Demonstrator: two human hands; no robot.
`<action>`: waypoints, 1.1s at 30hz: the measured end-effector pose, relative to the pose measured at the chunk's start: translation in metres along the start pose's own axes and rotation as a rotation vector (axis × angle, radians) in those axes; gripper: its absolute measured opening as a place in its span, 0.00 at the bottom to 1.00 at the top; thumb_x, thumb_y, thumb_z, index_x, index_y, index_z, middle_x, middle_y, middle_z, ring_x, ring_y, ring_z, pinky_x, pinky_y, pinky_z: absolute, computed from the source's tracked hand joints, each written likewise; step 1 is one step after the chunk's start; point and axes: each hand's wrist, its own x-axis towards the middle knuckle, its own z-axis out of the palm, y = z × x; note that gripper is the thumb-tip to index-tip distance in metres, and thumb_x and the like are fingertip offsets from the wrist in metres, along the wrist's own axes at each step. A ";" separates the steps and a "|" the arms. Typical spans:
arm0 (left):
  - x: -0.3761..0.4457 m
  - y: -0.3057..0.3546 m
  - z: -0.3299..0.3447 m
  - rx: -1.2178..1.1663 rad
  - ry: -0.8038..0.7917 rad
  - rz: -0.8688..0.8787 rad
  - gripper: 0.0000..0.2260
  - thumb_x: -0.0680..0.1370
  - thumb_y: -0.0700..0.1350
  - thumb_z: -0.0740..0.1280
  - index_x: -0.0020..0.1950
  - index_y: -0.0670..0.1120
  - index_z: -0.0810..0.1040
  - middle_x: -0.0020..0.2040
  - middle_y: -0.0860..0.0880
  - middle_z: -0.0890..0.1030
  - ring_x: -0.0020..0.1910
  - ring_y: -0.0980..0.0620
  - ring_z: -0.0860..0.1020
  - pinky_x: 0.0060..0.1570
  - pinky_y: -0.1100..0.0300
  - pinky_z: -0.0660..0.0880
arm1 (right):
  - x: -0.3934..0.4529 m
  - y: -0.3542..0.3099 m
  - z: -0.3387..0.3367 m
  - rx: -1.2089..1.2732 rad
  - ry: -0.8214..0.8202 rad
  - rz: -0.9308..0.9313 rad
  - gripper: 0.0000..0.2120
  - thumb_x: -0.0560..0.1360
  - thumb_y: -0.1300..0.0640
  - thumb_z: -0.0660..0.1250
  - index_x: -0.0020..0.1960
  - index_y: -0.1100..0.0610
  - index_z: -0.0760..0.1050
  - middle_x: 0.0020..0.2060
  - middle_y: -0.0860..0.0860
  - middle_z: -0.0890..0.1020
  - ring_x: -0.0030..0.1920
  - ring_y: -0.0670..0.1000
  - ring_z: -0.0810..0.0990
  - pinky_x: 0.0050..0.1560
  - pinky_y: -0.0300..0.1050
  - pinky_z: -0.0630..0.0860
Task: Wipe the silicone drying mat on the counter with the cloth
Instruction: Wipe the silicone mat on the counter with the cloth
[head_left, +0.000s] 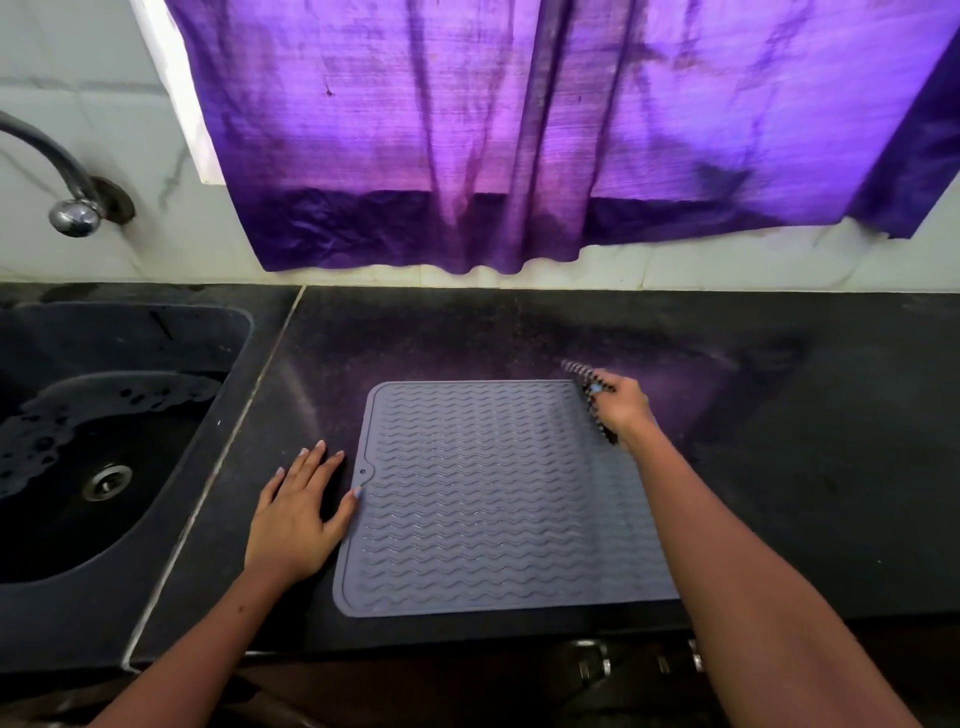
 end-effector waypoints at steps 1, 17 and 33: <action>0.000 0.000 0.000 -0.001 0.000 -0.001 0.37 0.72 0.69 0.43 0.73 0.51 0.65 0.76 0.50 0.60 0.75 0.54 0.56 0.73 0.54 0.49 | -0.001 -0.002 -0.007 -0.048 0.072 0.003 0.18 0.78 0.62 0.59 0.67 0.53 0.72 0.59 0.61 0.78 0.57 0.60 0.78 0.55 0.48 0.73; 0.001 -0.002 0.002 0.015 0.007 0.002 0.36 0.72 0.69 0.43 0.73 0.51 0.65 0.76 0.50 0.60 0.75 0.54 0.55 0.73 0.54 0.50 | -0.032 0.043 0.014 -0.622 0.012 -0.272 0.29 0.75 0.68 0.59 0.74 0.54 0.61 0.75 0.55 0.60 0.73 0.56 0.62 0.72 0.47 0.59; 0.002 -0.004 0.004 0.022 -0.005 0.002 0.37 0.71 0.69 0.43 0.73 0.51 0.64 0.76 0.50 0.60 0.76 0.54 0.55 0.73 0.53 0.49 | -0.082 0.068 0.003 -0.633 0.029 -0.235 0.27 0.79 0.57 0.57 0.76 0.53 0.53 0.76 0.55 0.54 0.76 0.53 0.52 0.75 0.49 0.49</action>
